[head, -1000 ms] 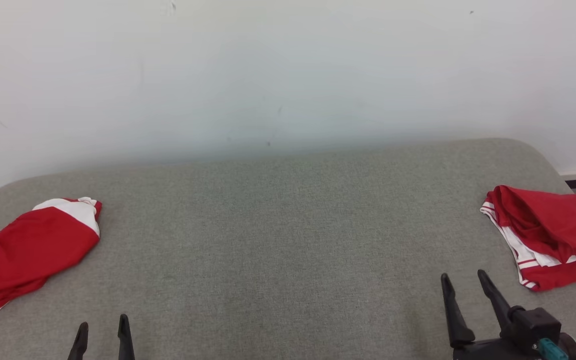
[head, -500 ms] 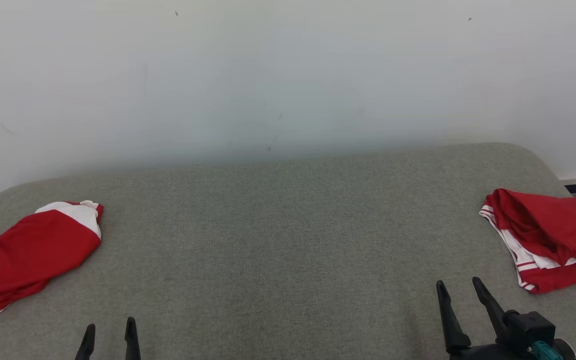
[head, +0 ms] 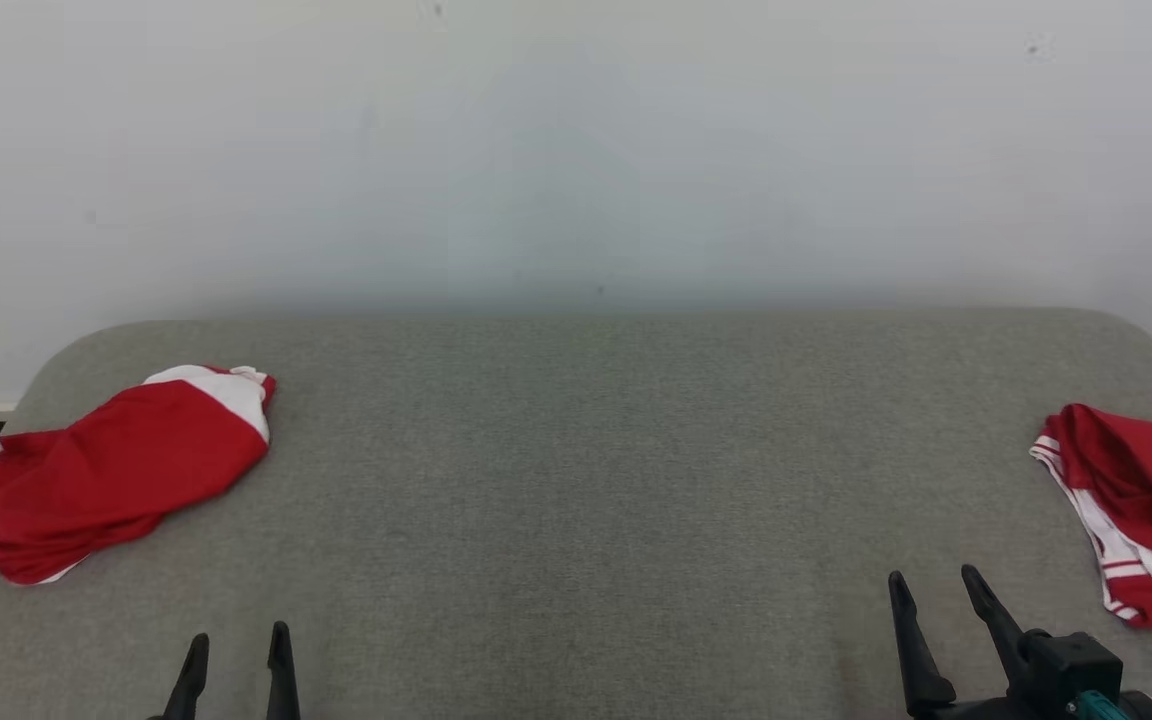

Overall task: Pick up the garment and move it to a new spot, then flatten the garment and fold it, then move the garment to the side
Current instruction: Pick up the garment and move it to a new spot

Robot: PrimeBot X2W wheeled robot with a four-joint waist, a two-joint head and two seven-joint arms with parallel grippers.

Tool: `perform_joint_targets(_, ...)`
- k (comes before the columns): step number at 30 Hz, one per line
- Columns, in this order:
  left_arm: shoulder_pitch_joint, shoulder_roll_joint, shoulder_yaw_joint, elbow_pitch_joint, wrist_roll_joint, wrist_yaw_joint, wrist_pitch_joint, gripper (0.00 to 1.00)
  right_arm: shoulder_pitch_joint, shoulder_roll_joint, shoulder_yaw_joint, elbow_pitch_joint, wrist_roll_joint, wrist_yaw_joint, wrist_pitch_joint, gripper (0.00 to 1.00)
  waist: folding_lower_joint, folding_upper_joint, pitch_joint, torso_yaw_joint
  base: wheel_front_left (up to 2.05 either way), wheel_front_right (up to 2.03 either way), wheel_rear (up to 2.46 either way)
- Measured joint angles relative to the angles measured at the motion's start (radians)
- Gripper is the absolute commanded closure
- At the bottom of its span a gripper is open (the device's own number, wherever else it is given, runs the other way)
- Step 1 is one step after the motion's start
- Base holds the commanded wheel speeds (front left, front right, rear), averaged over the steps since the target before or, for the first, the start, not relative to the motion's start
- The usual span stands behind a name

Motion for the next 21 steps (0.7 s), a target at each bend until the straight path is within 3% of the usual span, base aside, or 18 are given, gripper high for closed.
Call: perform_joint_targets(21,0.031,0.002,0.115,0.003,0.061,-0.038,0.000,0.00,0.000,0.031,0.072,0.019,-0.018,0.000,-0.017,0.00,-0.0001,0.0000,-0.015,0.341,0.00,0.00,0.00)
